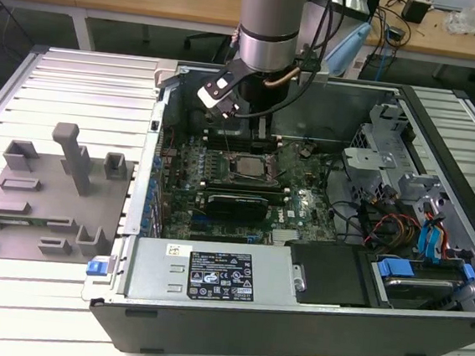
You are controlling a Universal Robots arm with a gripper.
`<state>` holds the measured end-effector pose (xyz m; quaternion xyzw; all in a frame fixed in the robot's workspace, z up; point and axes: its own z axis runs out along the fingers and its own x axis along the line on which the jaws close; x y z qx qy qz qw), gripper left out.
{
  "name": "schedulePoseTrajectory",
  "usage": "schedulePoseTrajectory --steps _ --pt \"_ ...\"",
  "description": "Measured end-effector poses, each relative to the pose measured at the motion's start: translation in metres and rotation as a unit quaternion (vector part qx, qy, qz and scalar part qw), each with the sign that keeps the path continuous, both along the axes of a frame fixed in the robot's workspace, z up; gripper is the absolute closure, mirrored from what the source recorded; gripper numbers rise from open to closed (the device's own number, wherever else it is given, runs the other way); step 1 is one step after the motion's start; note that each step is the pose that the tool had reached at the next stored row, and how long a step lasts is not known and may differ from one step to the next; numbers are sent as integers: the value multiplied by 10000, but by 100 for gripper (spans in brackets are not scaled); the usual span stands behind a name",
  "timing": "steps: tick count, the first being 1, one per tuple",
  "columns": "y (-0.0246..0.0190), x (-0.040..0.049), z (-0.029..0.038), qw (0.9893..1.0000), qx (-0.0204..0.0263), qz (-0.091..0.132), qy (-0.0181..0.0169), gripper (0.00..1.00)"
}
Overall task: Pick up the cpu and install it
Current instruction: 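Place the cpu into insertion slot, then close the cpu cover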
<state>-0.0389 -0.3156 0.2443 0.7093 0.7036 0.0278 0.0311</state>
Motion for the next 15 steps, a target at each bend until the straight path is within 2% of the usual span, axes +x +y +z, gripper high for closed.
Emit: schedulePoseTrajectory --steps 11,15 --pt "0 0 8 10000 -2 -1 0 89" --pt "0 0 39 10000 -2 -1 0 89"
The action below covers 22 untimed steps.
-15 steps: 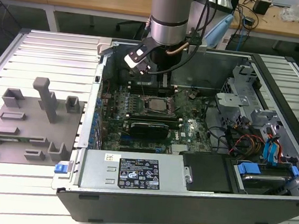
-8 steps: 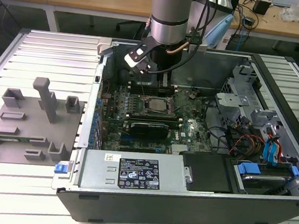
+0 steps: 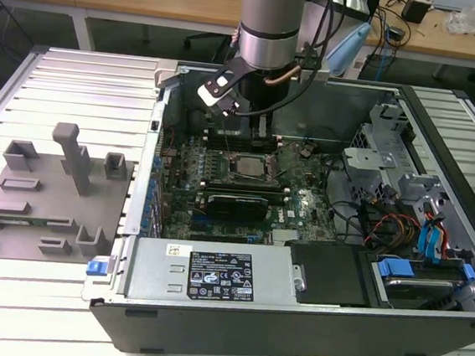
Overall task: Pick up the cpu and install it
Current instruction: 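Close the cpu cover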
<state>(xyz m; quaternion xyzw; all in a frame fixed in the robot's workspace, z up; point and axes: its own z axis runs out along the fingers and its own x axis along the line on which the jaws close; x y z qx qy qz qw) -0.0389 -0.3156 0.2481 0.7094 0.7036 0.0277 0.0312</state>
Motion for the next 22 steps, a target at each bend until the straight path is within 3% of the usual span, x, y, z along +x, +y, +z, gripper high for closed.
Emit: schedulePoseTrajectory --steps 8,18,22 --pt "0 0 83 10000 0 0 0 89" --pt "0 0 107 10000 0 0 0 89" --pt "0 0 160 10000 0 0 0 89"
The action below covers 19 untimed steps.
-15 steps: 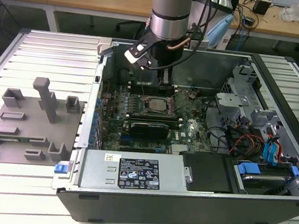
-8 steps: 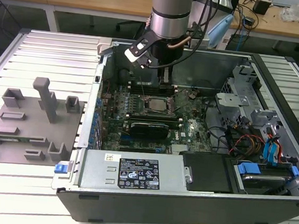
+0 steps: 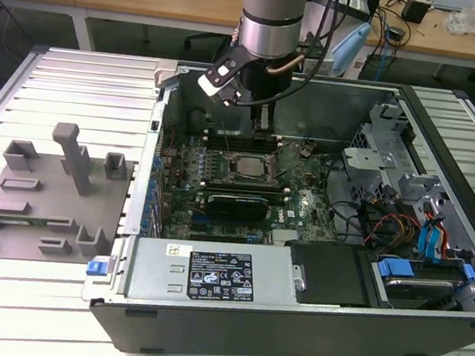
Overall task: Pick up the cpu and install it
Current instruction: 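Close the cpu cover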
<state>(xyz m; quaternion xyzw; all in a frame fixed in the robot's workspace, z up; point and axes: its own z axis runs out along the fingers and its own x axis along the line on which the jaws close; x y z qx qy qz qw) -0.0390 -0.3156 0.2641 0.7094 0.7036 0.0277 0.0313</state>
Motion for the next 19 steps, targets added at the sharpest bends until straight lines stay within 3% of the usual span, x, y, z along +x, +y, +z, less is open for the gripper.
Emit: schedulePoseTrajectory --steps 5,8,19 --pt "0 0 134 10000 0 0 0 89" --pt "0 0 176 10000 0 0 0 89" --pt "0 7 193 10000 0 1 0 89"
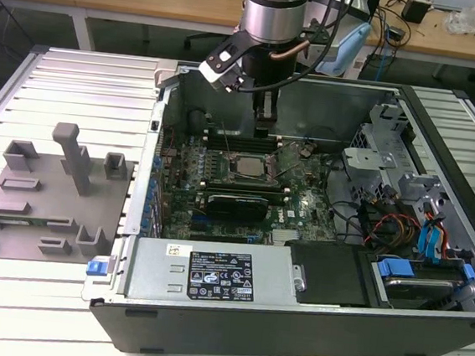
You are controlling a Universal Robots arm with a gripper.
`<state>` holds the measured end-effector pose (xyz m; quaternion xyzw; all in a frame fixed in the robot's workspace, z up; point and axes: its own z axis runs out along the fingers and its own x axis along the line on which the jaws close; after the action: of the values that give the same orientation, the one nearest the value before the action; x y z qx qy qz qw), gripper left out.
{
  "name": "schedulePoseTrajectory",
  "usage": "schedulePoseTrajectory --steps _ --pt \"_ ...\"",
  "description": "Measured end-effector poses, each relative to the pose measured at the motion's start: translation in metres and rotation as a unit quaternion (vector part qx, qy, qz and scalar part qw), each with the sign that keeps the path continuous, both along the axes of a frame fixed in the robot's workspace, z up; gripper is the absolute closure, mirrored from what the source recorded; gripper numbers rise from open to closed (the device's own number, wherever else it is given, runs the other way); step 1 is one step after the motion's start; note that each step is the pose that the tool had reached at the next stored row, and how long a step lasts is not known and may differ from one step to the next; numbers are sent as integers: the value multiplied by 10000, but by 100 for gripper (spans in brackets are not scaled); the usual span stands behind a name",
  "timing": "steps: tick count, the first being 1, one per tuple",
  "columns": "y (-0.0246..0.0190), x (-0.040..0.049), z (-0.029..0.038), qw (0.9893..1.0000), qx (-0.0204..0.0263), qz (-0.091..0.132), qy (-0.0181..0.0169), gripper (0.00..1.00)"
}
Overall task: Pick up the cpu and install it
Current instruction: 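Close the cpu cover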
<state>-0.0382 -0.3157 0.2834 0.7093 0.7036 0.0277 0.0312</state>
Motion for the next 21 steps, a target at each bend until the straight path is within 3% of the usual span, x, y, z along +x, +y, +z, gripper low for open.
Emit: schedulePoseTrajectory --steps 21 --pt "0 199 0 10000 0 0 0 89"
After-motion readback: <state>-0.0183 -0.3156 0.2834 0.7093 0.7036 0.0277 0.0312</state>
